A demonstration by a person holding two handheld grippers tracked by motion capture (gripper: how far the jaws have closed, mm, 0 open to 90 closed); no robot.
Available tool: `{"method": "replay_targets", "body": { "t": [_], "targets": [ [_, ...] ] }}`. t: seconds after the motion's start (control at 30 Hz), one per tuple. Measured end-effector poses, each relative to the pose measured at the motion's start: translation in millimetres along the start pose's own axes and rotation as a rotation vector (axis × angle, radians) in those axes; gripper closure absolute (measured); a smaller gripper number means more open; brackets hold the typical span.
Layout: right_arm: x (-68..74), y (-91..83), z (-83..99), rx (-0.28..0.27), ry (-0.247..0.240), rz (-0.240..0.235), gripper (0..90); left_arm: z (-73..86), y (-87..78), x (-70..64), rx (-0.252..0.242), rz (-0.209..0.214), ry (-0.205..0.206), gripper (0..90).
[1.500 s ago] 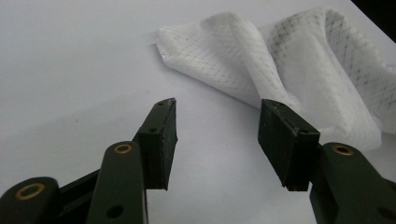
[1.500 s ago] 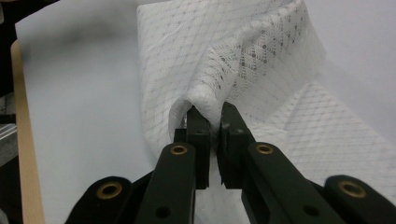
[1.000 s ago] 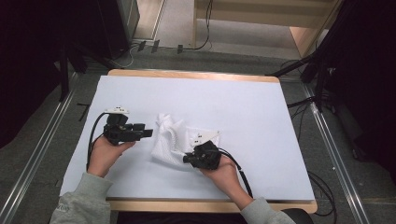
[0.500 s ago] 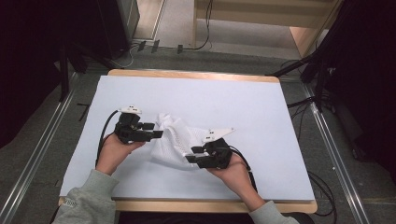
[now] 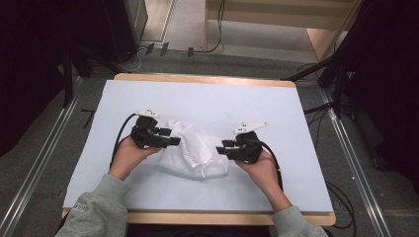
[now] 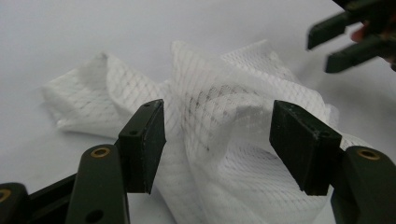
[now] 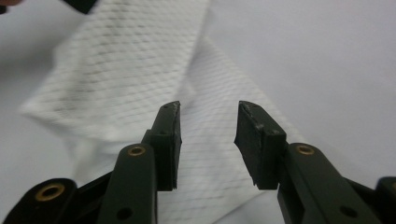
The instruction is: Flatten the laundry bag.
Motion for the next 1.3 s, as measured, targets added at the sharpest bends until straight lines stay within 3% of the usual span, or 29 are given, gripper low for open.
{"method": "replay_targets", "body": {
  "t": [0.1, 0.23, 0.37, 0.6, 0.7, 0.83, 0.97, 1.17, 1.3],
  "targets": [
    [-19.1, 12.4, -1.1, 0.023, 0.018, 0.031, 59.1, 4.2, 10.7, 4.9, 0.036, -0.002, -0.010, 40.2],
    [-37.7, 32.1, 0.1, 0.050, 0.014, 0.066, 56.8, 15.3, 21.5, 8.9, 0.106, -0.014, -0.009, 66.8],
    [-47.4, 49.8, 4.8, 0.095, 0.017, 0.083, 55.7, 17.9, 20.9, 7.4, 0.088, 0.028, -0.043, 88.2],
    [-46.7, 54.7, 5.1, 0.085, -0.014, 0.094, 55.8, 18.2, 13.1, 3.4, 0.073, 0.025, -0.025, 89.5],
    [-43.0, 55.8, 5.6, 0.083, -0.020, 0.100, 61.0, 19.3, 9.0, 1.9, 0.059, 0.026, -0.026, 89.5],
    [-42.7, 55.9, 7.2, 0.072, -0.065, 0.156, 72.3, 20.6, 5.1, 0.6, 0.052, 0.022, -0.025, 89.5],
    [-40.1, 55.4, 7.7, 0.079, -0.049, 0.136, 90.0, 19.9, 1.3, -0.2, 0.038, 0.026, -0.031, 89.7],
    [-41.8, 54.6, 6.8, 0.101, 0.002, 0.120, 90.0, 18.2, -5.9, 0.9, 0.017, 0.017, -0.029, 89.9],
    [-49.3, 49.8, 5.5, 0.096, 0.037, 0.134, 90.0, 15.2, -13.1, 1.5, -0.009, 0.007, -0.021, 89.9]
  ]
}}
Point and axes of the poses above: each handheld gripper's, and its own axes: y roughly forward along the jaws, z roughly out of its underside, x roughly to its left, the point moved 9 cm from there along y, roughly forward along the jaws, and after that the axes turned 6 degrees about z, right-handed, at the moved point
